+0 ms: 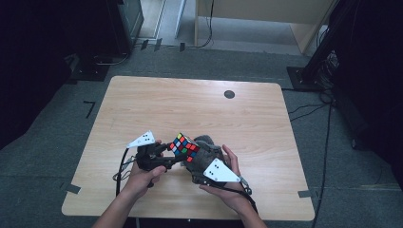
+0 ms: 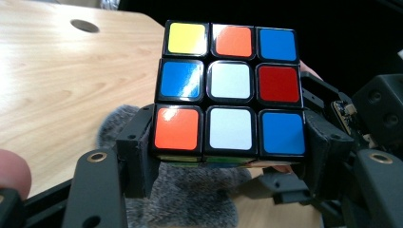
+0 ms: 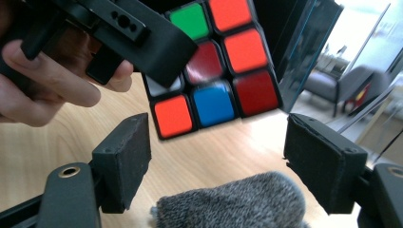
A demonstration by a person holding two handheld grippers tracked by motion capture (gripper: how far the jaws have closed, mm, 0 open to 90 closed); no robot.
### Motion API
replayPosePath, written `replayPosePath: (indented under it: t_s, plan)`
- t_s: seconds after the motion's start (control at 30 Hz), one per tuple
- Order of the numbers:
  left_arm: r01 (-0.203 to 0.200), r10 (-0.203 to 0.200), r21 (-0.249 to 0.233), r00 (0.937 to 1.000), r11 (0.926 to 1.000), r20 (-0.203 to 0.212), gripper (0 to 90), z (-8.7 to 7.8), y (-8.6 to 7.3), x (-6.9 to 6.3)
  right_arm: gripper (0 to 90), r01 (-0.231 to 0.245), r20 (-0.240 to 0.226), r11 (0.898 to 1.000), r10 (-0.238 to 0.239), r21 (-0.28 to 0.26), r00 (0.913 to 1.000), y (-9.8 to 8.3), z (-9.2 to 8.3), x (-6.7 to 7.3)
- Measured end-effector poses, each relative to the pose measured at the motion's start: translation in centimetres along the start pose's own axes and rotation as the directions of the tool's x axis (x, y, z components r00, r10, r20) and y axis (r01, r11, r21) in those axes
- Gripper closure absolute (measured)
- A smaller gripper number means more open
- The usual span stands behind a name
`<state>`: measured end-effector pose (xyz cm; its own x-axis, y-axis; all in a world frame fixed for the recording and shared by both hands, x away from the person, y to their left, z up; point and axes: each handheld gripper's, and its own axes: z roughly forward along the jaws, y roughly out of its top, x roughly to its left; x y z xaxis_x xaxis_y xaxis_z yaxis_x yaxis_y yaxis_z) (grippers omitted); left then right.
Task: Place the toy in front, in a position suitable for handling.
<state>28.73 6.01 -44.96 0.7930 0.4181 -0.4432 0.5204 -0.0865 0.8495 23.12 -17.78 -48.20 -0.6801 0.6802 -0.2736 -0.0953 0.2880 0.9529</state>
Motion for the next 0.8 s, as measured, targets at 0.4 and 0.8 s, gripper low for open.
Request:
replayPosePath:
  t_s: [0.4, 0.8]
  plan:
    - [0.058, -0.060, 0.031, 0.9952, 0.9978, 0.077, 33.3, 0.4, 0.1, 0.2, 33.5, 0.086, 0.051, 0.996, -0.086, 0.004, 0.9950, 0.2, -0.2, 0.4]
    - [0.013, -0.015, -0.045, 0.9994, 0.9989, -0.031, 10.5, -1.9, 0.7, 1.6, 34.2, -0.087, 0.061, 0.995, 0.084, 0.046, 0.9946, 0.1, -1.0, -2.1]
